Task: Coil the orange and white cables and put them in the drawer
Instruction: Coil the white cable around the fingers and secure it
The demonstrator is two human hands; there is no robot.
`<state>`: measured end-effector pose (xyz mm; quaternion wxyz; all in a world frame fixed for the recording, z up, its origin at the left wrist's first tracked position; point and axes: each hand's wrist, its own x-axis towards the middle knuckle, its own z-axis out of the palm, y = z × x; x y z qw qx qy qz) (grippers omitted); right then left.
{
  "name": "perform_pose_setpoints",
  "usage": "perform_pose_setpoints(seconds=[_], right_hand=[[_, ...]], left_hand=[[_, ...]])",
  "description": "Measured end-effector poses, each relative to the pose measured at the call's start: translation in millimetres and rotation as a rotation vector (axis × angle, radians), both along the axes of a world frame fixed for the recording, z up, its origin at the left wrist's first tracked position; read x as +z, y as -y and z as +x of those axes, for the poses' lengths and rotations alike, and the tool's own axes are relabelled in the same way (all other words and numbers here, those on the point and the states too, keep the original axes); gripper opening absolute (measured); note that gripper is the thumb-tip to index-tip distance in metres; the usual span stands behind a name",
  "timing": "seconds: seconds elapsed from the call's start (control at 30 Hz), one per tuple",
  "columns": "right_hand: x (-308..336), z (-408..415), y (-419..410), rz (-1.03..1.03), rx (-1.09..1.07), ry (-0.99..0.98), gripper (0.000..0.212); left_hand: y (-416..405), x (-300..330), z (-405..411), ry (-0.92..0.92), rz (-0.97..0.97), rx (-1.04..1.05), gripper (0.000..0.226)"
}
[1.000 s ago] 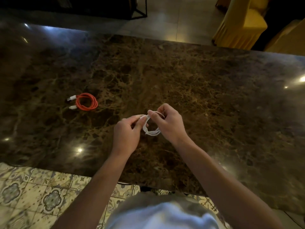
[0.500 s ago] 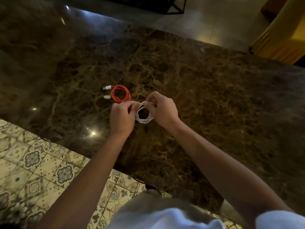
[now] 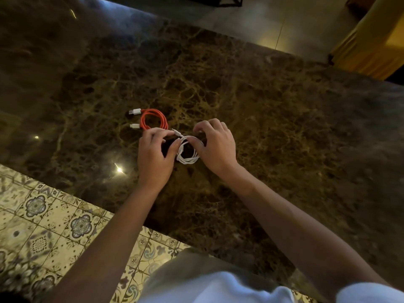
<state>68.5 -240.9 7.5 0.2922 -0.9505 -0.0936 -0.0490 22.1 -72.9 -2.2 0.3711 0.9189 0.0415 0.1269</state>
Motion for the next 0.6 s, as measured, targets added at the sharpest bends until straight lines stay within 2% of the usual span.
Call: perform_pose_setpoints(seconds=[0.3,0.6], right_hand=[[3.9,1.4,6.5,0.051,0.032,-0.034,0.032],[12.7,-2.4,16.5,0.144,0.013,-0.068,0.028]], left_hand=[[-3.8,12.4,-12.5,-0.071,-0.052,-0.002,0.029],[-6.5,15.6,-18.7,-0.016,-0.063,-0.007,0.024]])
